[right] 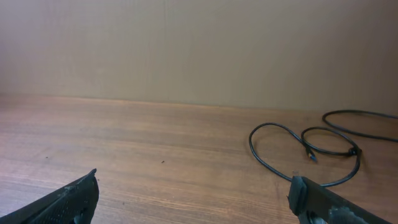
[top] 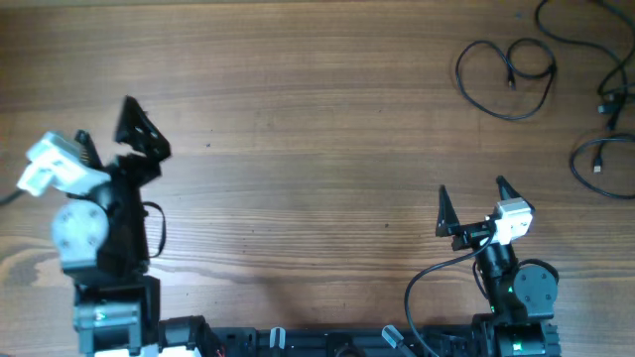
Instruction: Untangle cables
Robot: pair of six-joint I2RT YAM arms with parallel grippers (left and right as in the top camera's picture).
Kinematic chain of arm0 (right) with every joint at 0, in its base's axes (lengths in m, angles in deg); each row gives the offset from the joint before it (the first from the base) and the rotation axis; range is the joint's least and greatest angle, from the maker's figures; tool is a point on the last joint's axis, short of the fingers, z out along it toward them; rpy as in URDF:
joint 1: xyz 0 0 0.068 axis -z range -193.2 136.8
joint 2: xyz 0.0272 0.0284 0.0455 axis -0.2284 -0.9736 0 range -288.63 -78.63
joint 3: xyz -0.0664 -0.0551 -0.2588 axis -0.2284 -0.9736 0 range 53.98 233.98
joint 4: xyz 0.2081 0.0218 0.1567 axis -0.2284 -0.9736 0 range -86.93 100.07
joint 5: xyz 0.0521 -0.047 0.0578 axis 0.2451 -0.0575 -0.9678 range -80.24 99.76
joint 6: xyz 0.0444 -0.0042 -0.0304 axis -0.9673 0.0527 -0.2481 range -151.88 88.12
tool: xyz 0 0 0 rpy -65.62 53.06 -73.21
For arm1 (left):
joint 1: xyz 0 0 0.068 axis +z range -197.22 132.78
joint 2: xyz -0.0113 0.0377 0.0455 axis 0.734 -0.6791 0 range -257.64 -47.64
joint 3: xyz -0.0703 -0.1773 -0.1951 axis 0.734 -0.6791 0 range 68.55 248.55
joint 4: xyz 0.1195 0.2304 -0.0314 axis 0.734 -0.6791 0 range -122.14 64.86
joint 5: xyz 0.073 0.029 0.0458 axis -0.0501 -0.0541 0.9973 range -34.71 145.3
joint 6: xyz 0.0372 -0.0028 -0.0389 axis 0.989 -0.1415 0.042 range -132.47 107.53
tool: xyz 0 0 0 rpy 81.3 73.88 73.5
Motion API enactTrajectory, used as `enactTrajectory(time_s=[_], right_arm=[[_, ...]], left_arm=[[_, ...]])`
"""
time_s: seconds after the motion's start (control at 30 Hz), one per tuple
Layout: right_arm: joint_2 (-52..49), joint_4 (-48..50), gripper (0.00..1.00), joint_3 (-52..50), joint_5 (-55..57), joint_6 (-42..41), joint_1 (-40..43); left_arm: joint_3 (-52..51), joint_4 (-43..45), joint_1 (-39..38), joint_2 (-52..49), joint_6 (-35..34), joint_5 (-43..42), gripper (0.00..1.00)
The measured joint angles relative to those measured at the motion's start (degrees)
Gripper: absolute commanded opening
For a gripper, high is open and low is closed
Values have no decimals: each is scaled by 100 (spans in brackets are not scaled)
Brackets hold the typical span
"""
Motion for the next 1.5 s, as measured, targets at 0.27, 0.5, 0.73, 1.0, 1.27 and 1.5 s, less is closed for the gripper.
enactTrajectory(time_s=[0.27,0.5,0.73,1.0,1.27,1.5], right_arm=[[0,0,100,0,0,0,0],[4,0,100,0,0,0,0],[9,2,100,0,0,2,0],[11,0,100,0,0,0,0],[11,2,100,0,0,0,0],[11,2,100,0,0,0,0]], left_arm=[[-1827,938,-243,876,990,-345,100],[-2638,1010,-308,1867,1746,-520,100],[-3436,1010,-308,2579,2203,-555,100],[-3860,433,-308,3202,2308,-555,100],[-3869,-44,-308,3560,2315,-557,100],[-3869,-46,-308,3560,2315,-557,100]])
